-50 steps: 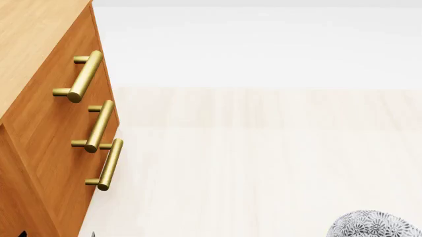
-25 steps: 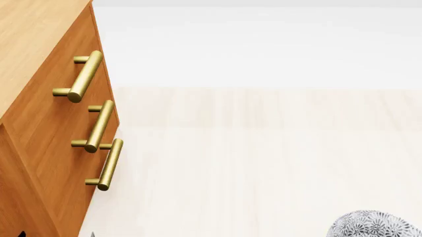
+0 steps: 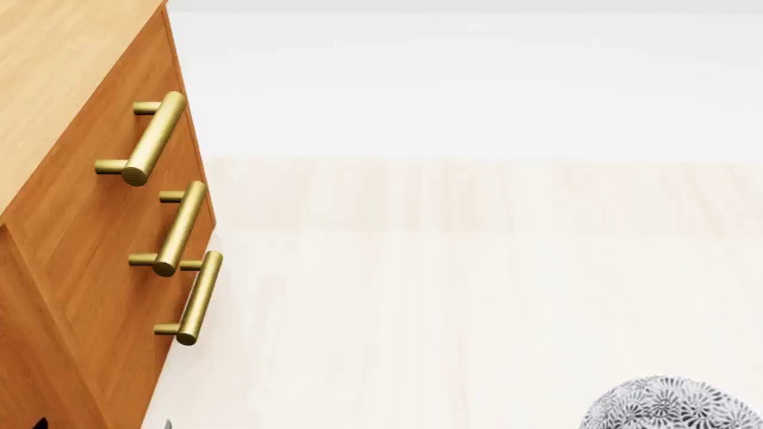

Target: Put the bowl on top of the cabinet.

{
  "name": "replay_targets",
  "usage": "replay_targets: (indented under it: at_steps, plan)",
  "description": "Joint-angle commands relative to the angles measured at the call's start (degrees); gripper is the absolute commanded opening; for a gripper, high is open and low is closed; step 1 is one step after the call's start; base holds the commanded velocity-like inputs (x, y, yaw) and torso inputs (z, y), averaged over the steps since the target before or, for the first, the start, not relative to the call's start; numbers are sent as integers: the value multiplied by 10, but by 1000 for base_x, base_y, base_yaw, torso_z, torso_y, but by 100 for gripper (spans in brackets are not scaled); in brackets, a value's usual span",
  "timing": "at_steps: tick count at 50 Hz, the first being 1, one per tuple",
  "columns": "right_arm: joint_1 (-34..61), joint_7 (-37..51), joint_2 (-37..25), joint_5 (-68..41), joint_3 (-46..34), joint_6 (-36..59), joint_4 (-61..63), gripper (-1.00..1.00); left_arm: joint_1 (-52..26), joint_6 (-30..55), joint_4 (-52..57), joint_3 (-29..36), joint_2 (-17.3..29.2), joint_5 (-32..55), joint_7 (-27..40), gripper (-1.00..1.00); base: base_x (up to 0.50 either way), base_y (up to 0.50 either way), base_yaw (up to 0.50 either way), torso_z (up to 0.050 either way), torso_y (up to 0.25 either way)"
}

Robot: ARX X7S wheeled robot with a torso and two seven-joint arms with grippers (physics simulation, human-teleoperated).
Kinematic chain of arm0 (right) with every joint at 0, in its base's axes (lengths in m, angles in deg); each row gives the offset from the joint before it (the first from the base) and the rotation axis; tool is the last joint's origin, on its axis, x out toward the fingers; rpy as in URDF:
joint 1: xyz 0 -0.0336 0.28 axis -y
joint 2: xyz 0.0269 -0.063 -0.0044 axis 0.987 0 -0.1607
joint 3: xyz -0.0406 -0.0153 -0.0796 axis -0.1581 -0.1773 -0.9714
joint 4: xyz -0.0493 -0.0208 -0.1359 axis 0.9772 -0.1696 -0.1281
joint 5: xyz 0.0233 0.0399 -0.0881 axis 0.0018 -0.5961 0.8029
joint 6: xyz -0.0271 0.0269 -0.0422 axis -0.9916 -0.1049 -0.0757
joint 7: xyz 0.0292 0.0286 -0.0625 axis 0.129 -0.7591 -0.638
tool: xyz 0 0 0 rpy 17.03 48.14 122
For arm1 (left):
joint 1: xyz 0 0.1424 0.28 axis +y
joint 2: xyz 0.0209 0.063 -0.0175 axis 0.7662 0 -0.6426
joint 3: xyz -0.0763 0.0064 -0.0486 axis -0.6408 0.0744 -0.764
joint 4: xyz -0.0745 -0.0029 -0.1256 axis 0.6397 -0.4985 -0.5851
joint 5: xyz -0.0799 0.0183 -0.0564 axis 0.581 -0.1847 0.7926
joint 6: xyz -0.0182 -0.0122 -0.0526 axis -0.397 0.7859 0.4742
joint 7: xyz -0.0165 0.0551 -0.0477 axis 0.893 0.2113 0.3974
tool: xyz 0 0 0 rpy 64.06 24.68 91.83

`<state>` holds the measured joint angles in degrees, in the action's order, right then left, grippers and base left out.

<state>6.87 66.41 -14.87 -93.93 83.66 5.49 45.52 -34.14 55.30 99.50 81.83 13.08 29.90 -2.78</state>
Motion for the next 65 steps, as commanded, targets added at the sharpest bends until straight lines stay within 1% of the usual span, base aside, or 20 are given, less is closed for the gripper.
replay_targets:
  at_steps: [1,7,14,27,34,42,44,46,59,65]
  plan:
    - [-13,-17,3,39,-5,-24,30,-100,-4,0,-4,3,0,2,0,100,0,0,0,0,0]
    - [-29,-33,4,92,-13,-53,66,-100,-2,0,-1,3,2,2,3,100,0,0,0,0,0]
    - [-58,-21,10,167,-14,-91,113,-100,-1,-1,1,3,3,2,5,100,0,0,0,0,2]
    - [-85,-39,16,223,-20,-128,148,-100,-1,-3,-2,5,5,3,7,100,0,0,0,0,0]
    - [-98,-13,34,279,-12,-155,161,-100,-1,-4,-2,6,6,3,7,100,0,0,0,0,0]
    - [-93,-10,38,300,-17,-159,157,-100,-3,-4,-4,8,6,4,8,100,0,0,0,0,0]
    - [-93,-4,41,324,-18,-165,157,-100,-4,-5,-5,9,6,4,8,100,0,0,0,0,0]
    - [-93,12,49,376,-22,-173,158,-100,-5,-4,-7,10,6,4,8,100,0,0,0,0,0]
    - [-86,14,39,409,-45,-151,158,-100,-10,-3,-12,10,7,10,7,100,0,0,0,0,1]
    - [-51,34,28,452,-73,-104,163,-100,-17,-2,-22,12,5,13,4,100,0,0,0,0,0]
